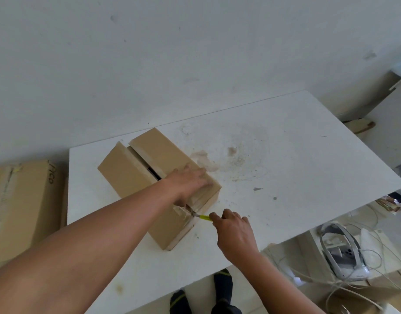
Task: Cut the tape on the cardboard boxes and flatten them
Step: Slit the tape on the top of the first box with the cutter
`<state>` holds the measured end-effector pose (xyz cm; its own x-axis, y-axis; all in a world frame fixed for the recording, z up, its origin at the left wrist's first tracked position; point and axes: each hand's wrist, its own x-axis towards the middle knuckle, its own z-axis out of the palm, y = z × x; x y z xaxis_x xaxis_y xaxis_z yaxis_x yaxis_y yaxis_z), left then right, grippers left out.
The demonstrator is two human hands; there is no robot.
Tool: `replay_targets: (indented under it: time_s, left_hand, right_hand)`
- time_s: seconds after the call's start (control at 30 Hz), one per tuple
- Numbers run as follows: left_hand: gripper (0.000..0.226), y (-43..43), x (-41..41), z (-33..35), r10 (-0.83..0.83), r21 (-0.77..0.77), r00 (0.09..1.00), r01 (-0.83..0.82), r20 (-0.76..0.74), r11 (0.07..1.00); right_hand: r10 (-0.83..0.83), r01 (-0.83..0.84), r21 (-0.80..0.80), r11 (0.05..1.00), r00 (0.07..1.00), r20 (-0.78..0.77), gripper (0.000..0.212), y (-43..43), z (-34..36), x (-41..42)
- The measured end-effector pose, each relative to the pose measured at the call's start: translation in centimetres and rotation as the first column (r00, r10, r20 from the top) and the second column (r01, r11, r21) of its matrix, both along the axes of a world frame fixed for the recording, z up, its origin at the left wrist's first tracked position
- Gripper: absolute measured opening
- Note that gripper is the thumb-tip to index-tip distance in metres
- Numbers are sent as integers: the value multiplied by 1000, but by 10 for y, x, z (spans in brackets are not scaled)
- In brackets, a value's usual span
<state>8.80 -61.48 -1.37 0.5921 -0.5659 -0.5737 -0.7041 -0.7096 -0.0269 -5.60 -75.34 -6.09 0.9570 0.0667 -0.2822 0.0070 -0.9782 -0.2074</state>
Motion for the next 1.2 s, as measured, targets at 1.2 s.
replay_targets:
  time_s: [1.2]
  left_hand:
    - [100, 70, -61, 8, 779, -334, 597, -707, 189, 623]
  right_hand:
    - [-109, 83, 357, 930, 993, 54, 28, -30, -7, 97]
